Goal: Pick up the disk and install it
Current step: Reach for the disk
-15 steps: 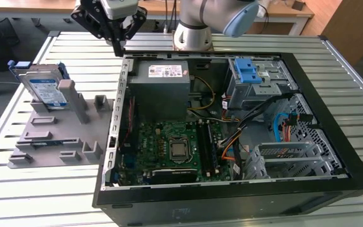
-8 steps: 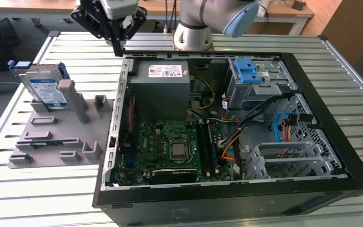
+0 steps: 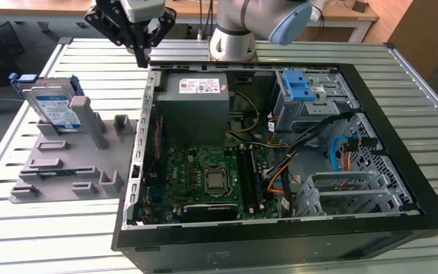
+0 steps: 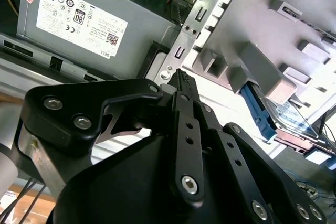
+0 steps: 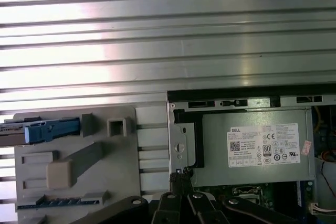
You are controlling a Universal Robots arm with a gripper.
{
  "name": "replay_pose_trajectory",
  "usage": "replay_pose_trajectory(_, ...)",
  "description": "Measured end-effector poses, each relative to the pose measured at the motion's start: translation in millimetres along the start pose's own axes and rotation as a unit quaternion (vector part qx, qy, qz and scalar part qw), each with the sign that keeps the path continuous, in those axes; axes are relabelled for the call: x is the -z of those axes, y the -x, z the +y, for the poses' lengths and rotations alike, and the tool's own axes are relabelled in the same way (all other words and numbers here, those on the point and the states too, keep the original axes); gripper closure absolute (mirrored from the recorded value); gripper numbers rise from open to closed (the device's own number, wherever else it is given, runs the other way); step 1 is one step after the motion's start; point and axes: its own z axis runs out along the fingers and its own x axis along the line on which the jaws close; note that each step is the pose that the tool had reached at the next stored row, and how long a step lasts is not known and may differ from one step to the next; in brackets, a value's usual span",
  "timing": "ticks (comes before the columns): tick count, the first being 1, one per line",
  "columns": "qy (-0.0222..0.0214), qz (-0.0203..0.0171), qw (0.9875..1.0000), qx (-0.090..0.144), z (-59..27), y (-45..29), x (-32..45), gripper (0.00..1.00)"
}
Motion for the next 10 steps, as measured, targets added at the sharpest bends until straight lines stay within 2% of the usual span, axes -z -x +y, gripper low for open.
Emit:
replay_pose_trajectory(5,-0.0001,0.002,1.0,0.0,4.2,-4.1,-0.4,0.89)
replay_pose_trajectory(10,-0.0002,0.0034,1.0,0.0,5.7,-14.0,-0.8,0.89)
